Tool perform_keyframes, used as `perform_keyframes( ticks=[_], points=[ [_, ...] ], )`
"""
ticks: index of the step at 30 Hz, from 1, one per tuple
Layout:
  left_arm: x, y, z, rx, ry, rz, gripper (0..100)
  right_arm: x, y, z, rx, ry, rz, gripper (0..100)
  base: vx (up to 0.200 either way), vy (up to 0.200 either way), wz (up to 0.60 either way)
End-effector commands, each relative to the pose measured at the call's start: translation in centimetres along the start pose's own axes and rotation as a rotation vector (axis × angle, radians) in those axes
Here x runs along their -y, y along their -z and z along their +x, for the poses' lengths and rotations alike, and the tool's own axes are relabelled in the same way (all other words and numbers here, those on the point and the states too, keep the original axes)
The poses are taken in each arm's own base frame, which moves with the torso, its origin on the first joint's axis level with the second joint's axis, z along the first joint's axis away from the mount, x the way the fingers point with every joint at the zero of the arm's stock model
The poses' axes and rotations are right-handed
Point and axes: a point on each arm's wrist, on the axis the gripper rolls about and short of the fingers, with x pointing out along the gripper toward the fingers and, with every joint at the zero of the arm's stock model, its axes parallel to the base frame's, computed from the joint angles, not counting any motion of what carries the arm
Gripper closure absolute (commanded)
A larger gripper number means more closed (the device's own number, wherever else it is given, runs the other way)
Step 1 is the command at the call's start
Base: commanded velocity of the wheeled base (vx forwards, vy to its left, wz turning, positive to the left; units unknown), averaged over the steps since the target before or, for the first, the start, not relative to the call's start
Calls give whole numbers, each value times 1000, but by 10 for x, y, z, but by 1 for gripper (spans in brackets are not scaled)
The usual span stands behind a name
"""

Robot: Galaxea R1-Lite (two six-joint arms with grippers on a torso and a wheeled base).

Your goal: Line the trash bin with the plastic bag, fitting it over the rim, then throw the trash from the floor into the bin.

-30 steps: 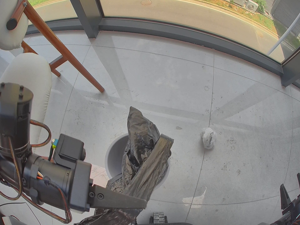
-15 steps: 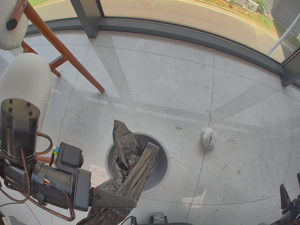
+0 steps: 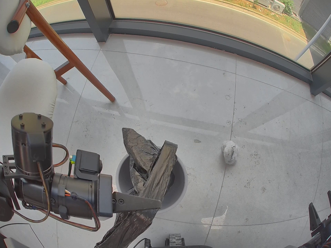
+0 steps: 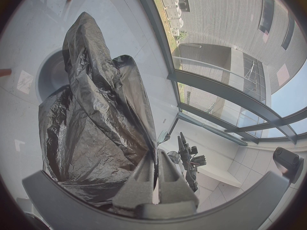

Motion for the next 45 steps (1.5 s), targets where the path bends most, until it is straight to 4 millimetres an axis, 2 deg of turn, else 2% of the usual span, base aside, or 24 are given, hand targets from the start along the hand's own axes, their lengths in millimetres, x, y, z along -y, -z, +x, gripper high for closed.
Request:
perform_keyframes(
  ticks=[1,10,15,20,28,33,34,39,40,45],
  points=[
    [-10,-1,9,-3,-10,-5,100,0,5,1,-19,0,1,0,0,0,0],
    [-8,-1,9,70,92,57,100,0,5,1,-19,0,1,0,0,0,0],
    [-15,5,7,67,70,-4,100,0,5,1,-19,0,1,0,0,0,0],
    [-17,4,9,136,21,29,100,0,5,1,-19,0,-4,0,0,0,0],
    [-19,5,9,147,4,47,100,1,6,-2,27,-30,-11,0,0,0,0],
    [-34,21,7,105,-47,78,100,1,6,-2,23,-39,-18,0,0,0,0],
    [-39,25,7,93,-69,147,100,1,6,-2,20,-39,-15,0,0,0,0],
    [-47,23,14,79,-115,265,100,1,6,-2,29,-33,-7,0,0,0,0],
    [-49,18,22,73,-131,288,100,1,6,-2,29,-33,-7,0,0,0,0],
    [-46,3,38,165,-111,349,100,1,6,-2,30,-31,-8,0,0,0,0]
  ],
)
